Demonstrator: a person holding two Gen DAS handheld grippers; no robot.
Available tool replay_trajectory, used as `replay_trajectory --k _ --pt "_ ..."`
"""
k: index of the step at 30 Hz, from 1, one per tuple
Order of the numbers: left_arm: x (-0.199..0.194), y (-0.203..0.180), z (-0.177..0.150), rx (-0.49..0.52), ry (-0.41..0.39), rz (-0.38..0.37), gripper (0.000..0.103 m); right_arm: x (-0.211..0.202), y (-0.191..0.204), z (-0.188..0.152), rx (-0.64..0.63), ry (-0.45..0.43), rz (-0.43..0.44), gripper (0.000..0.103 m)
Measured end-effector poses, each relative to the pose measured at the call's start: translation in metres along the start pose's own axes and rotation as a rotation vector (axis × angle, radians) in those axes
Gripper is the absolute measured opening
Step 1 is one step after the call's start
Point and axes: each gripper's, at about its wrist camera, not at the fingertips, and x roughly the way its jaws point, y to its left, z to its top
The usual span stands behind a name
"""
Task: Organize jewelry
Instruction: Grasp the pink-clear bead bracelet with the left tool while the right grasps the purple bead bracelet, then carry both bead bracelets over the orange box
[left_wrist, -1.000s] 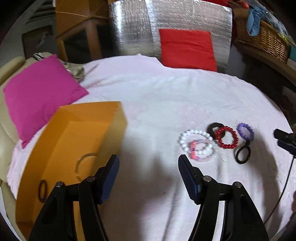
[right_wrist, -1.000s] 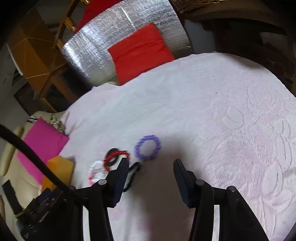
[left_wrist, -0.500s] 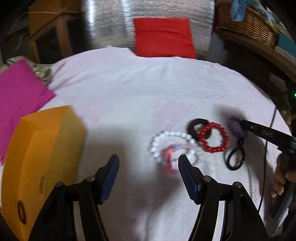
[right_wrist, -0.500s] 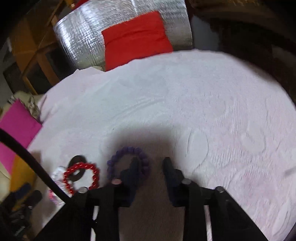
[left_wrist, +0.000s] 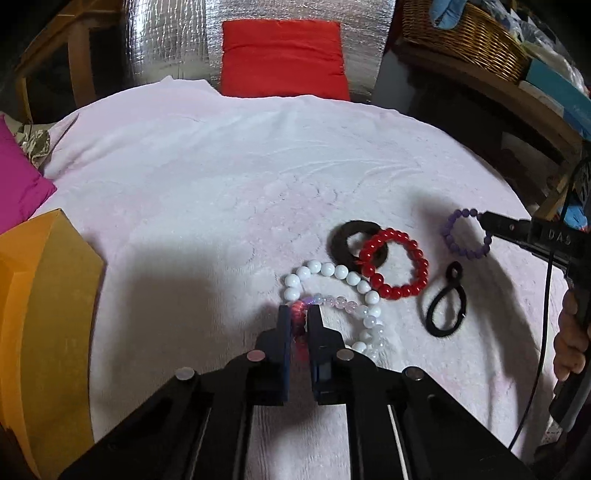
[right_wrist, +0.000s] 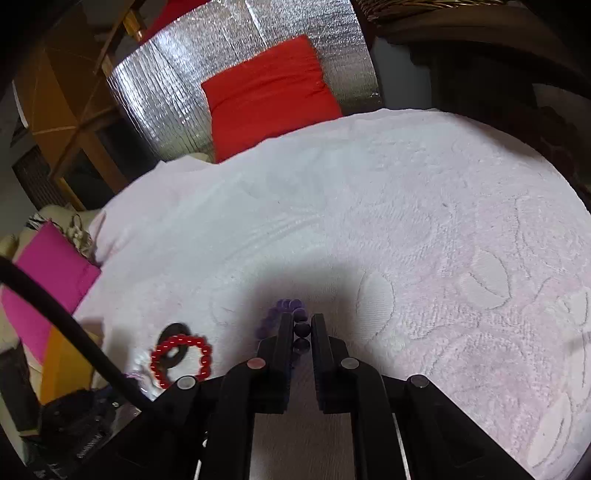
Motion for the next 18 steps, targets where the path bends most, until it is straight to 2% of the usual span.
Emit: replay_trajectory --k 2,5,11,18 --pt "-0.005 0.000 -0.005 0.002 0.008 -0.012 0.009 -0.007 0.001 -0.001 0.006 0.002 0.019 0.010" --pt "-0.012 0.001 -0.011 0.026 0.009 0.009 0.008 -0.017 0.002 -0.001 0.005 0.007 0.043 0.010" --pt "-0.028 0.014 -0.024 0.006 0.011 -0.010 0.008 -0.041 0.000 -0.005 0.031 0.011 0.124 0.010" --pt "-0.057 0.012 -0.027 -0.001 -0.053 -0.044 0.008 -0.054 0.007 -0.008 0.060 0.025 0.219 0.010"
